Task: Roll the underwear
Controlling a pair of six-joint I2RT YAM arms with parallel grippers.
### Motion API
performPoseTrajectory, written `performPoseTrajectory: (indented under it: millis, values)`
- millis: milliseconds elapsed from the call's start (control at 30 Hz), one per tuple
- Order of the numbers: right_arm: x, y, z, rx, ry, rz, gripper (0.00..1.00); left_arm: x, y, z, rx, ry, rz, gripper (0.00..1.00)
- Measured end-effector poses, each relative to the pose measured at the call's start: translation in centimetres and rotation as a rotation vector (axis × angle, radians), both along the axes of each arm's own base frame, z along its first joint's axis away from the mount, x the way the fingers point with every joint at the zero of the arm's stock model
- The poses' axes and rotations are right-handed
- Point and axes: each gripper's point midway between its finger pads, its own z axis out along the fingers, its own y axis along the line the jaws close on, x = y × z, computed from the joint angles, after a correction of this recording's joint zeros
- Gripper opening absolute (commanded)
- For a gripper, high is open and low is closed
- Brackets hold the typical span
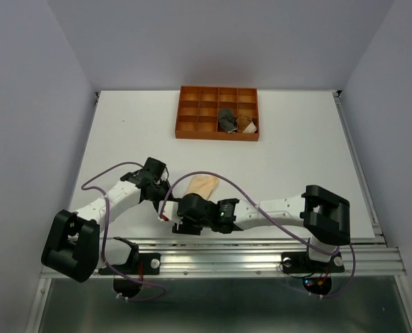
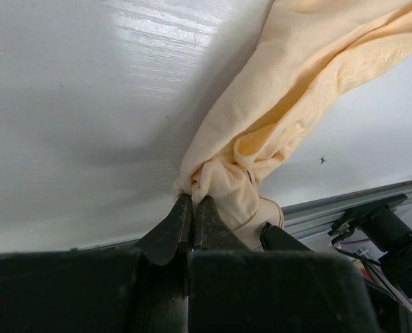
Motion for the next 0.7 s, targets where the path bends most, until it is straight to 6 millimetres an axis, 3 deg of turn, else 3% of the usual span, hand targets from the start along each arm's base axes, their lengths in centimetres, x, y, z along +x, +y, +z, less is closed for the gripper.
performPoseTrajectory:
  millis: [200, 367, 533, 567, 667, 700]
  values:
    - [0.4, -0.3, 0.0, -0.017, -0.034, -0.023, 0.63, -0.2, 0.1, 0.0, 0.003, 0.009, 0.002, 0.00]
    - [0.5, -0.6, -1.3, -0.056, -0.045, -0.035, 0.63, -0.3, 0.1, 0.0, 0.001, 0.017, 0.003, 0.00]
    - [0.1, -0.9, -2.4, -0.097, -0.056, -0.035, 0.54, -0.6, 0.0, 0.0, -0.002, 0.031, 0.008, 0.00]
    - [0.1, -1.0, -2.5, -0.099, -0.060, -0.036, 0.33, -0.6, 0.0, 0.0, -0.003, 0.033, 0.009, 0.00]
    - [0.1, -1.0, -2.7, -0.113, -0.083, -0.043, 0.22, -0.7, -0.1, 0.0, -0.009, 0.042, 0.013, 0.00]
    - [0.3, -1.1, -3.0, -0.117, -0.092, -0.057, 0.14, -0.7, -0.2, 0.1, -0.014, 0.044, 0.014, 0.00]
